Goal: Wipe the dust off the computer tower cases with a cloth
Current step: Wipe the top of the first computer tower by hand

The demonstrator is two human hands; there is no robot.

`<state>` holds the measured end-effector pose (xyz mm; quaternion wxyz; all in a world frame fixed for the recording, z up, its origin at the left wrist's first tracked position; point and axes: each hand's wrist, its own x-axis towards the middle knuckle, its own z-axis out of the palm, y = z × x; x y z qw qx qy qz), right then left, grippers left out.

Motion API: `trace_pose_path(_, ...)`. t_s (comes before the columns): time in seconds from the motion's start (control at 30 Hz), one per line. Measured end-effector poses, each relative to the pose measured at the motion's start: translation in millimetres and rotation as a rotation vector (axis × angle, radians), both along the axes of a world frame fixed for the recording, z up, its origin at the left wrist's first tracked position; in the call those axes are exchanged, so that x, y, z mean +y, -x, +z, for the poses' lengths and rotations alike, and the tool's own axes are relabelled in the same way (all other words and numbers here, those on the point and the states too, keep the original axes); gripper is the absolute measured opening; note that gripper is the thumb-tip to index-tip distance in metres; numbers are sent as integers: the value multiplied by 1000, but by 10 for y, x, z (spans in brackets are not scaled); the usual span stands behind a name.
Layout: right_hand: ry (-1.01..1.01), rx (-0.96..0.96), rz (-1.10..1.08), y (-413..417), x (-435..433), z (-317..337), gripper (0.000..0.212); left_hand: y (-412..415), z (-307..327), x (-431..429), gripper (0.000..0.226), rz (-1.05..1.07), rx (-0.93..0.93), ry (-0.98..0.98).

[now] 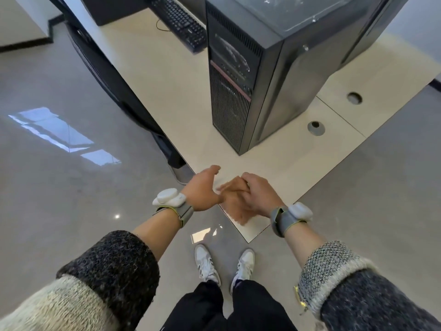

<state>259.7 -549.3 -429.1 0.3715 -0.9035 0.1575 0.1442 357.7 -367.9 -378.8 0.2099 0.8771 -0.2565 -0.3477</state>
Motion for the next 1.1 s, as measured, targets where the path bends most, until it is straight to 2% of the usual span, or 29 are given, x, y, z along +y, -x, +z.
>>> trace_pose_path(0.07,-107,-87,71,-28,-21,340,17,-31,131,-80,90,-24,22,38)
trace_pose_path(0.1,-128,-134,106,-41,-45,508,19,-31,216,-110,81,-34,25,63)
trace_pose_path(0.2,-132,-253,163,-150,-107,813,12,-93,318,-83,35,6,-11,148)
trace_pose_path(0.27,-92,-353,206,-211,-159,983,6,-100,448,-38,22,92,-65,176)
trace_pose_path(0.47,17,-629,231,-430,-126,1221,10,-93,815,4,13,249,-95,234)
trace_pose_path(0.53,15,-707,231,-465,-40,1307,13,-104,913,48,7,383,-29,313)
trace_pose_path(0.63,-2,-762,304,-507,103,1431,19,-154,1136,72,15,629,45,479)
trace_pose_path(0.77,-16,-808,349,-560,192,1542,36,-217,1432,76,24,820,294,726)
trace_pose_path(0.9,-65,-743,359,-642,275,1688,52,-408,1550,175,30,825,472,782)
trace_pose_path(0.97,-104,-737,357,-735,326,1782,44,-539,1588,207,28,776,525,789)
trace_pose_path(1.1,39,-741,270,-964,443,1889,34,-833,1665,303,22,627,656,794)
